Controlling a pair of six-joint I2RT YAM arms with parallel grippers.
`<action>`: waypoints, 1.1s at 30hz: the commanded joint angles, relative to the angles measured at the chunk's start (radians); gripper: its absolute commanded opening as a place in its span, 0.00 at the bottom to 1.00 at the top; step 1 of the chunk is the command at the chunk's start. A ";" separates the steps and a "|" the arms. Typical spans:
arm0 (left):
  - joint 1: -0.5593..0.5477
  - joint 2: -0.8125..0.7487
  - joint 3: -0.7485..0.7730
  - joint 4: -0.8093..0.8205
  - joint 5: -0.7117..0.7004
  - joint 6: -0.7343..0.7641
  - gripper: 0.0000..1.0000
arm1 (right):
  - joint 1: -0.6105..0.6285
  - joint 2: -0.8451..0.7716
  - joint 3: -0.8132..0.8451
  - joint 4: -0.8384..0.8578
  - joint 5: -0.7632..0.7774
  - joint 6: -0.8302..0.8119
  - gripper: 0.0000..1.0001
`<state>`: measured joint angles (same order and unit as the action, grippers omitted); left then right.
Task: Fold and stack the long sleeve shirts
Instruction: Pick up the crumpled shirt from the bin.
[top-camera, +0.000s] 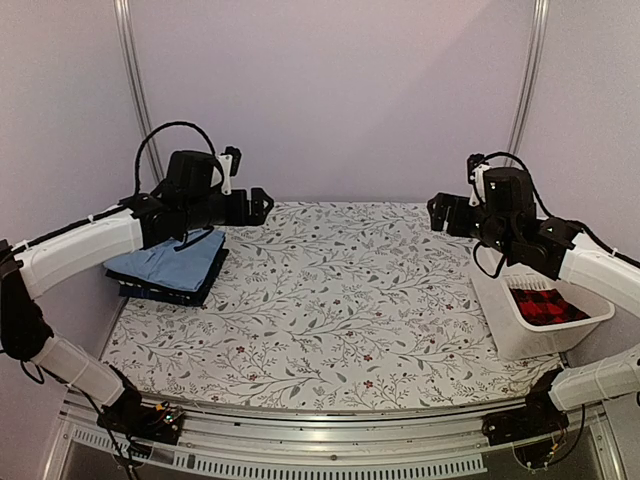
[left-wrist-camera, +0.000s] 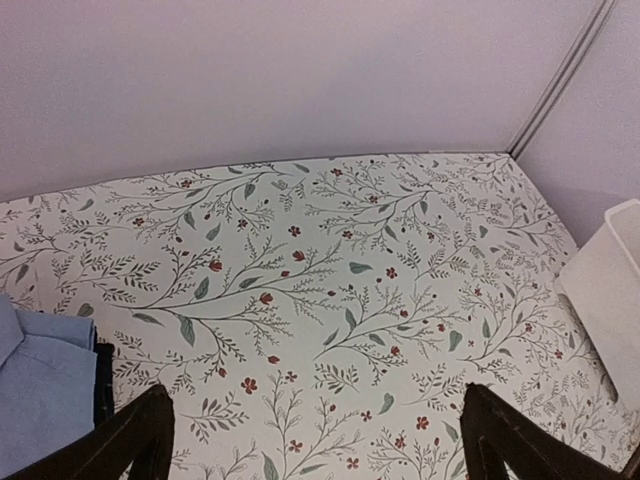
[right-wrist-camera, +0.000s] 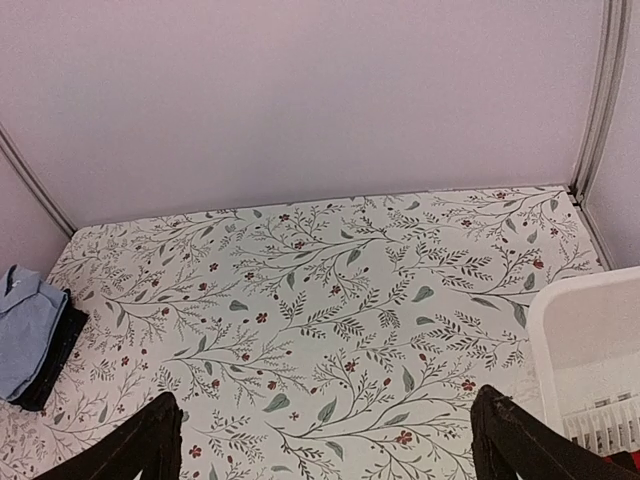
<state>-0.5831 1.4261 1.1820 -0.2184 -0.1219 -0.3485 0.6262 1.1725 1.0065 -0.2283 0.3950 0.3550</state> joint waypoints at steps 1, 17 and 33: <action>0.028 -0.027 0.012 0.039 0.005 -0.006 1.00 | -0.009 -0.028 0.029 -0.015 0.051 0.001 0.99; 0.106 -0.068 0.080 -0.017 0.108 0.022 1.00 | -0.143 -0.023 0.139 -0.193 0.119 0.103 0.99; 0.107 -0.103 0.071 -0.029 0.197 0.006 1.00 | -0.679 -0.014 -0.080 -0.510 -0.214 0.252 0.99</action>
<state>-0.4831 1.3449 1.2415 -0.2306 0.0471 -0.3439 0.0467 1.1553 0.9989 -0.6617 0.3031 0.5632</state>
